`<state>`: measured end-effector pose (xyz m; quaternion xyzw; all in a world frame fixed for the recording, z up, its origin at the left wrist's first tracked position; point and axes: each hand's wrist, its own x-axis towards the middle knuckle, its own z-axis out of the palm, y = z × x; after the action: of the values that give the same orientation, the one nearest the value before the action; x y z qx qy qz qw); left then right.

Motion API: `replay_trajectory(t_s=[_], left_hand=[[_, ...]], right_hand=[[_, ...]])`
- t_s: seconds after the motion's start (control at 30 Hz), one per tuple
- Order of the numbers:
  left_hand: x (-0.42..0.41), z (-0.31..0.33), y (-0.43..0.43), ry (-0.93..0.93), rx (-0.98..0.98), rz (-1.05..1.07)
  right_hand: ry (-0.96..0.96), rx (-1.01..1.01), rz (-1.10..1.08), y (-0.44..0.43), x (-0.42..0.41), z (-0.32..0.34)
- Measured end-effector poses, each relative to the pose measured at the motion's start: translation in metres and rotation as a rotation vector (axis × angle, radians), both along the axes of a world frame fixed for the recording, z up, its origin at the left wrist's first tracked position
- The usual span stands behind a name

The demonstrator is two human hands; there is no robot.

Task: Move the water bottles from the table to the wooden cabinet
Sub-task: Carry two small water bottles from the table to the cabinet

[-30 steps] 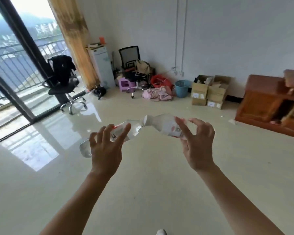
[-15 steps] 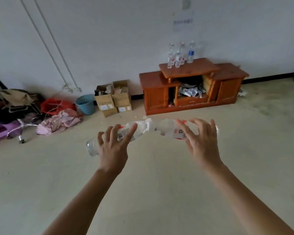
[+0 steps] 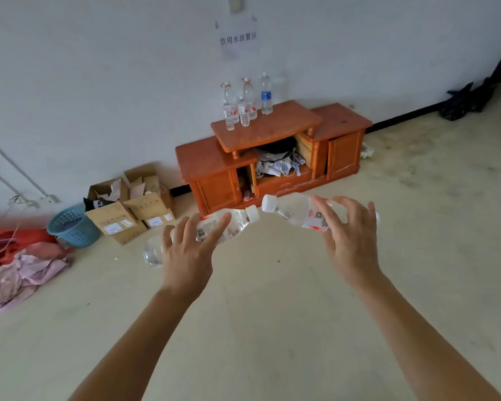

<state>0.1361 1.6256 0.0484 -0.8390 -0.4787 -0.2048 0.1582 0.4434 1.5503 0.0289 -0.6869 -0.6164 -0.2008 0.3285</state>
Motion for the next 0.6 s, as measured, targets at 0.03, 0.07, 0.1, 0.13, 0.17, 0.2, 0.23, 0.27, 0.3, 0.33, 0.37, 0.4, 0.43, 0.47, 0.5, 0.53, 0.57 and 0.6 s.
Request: replay_trajectory(t_s=[0.03, 0.07, 0.1, 0.13, 0.17, 0.2, 0.23, 0.27, 0.3, 0.33, 0.37, 0.4, 0.43, 0.47, 0.5, 0.53, 0.57, 0.6], left_hand=[[0.005, 0.002, 0.014, 0.004, 0.014, 0.012], [0.008, 0.001, 0.030, -0.009, 0.014, 0.016], [0.016, 0.000, 0.061, -0.011, 0.005, 0.031], [0.020, -0.002, 0.079, -0.022, 0.007, 0.032], [0.025, -0.005, 0.104, -0.018, -0.007, 0.038], [0.029, -0.010, 0.128, -0.035, -0.017, 0.038], [0.035, -0.012, 0.154, -0.040, -0.024, 0.049], [0.040, -0.016, 0.179, -0.054, -0.017, 0.042], [0.045, -0.019, 0.207, -0.055, -0.012, 0.039], [0.052, -0.024, 0.237, -0.069, -0.003, 0.032], [0.060, -0.025, 0.267, -0.078, -0.002, 0.034], [0.067, -0.026, 0.295, -0.086, -0.007, 0.022], [0.075, -0.024, 0.325, -0.088, -0.021, 0.011], [0.085, -0.023, 0.351, -0.103, -0.020, 0.001], [0.095, -0.019, 0.377, -0.110, -0.037, -0.007], [0.104, -0.017, 0.397, -0.115, -0.028, -0.024], [0.115, -0.013, 0.420, -0.105, -0.031, -0.046], [0.126, -0.008, 0.441, -0.099, -0.029, -0.065]], right_hand=[[-0.012, 0.006, 0.006, 0.015, 0.006, 0.004], [-0.004, 0.007, 0.009, 0.030, 0.012, 0.006], [-0.007, 0.013, 0.028, 0.064, 0.022, 0.007], [-0.002, 0.020, 0.043, 0.084, 0.026, 0.010], [-0.014, 0.018, 0.058, 0.111, 0.031, 0.009], [-0.006, 0.024, 0.069, 0.137, 0.035, 0.008], [-0.016, 0.038, 0.069, 0.165, 0.037, 0.008], [-0.026, 0.050, 0.075, 0.191, 0.040, 0.008], [-0.045, 0.052, 0.081, 0.220, 0.045, 0.007], [-0.048, 0.052, 0.082, 0.248, 0.047, 0.005], [-0.060, 0.064, 0.084, 0.277, 0.051, 0.006], [-0.068, 0.068, 0.086, 0.303, 0.055, 0.007], [-0.074, 0.069, 0.083, 0.329, 0.060, 0.009], [-0.077, 0.064, 0.078, 0.351, 0.064, 0.011], [-0.089, 0.065, 0.072, 0.373, 0.070, 0.014], [-0.097, 0.063, 0.072, 0.388, 0.078, 0.016], [-0.111, 0.064, 0.072, 0.407, 0.089, 0.020], [-0.110, 0.056, 0.059, 0.424, 0.098, 0.024]])
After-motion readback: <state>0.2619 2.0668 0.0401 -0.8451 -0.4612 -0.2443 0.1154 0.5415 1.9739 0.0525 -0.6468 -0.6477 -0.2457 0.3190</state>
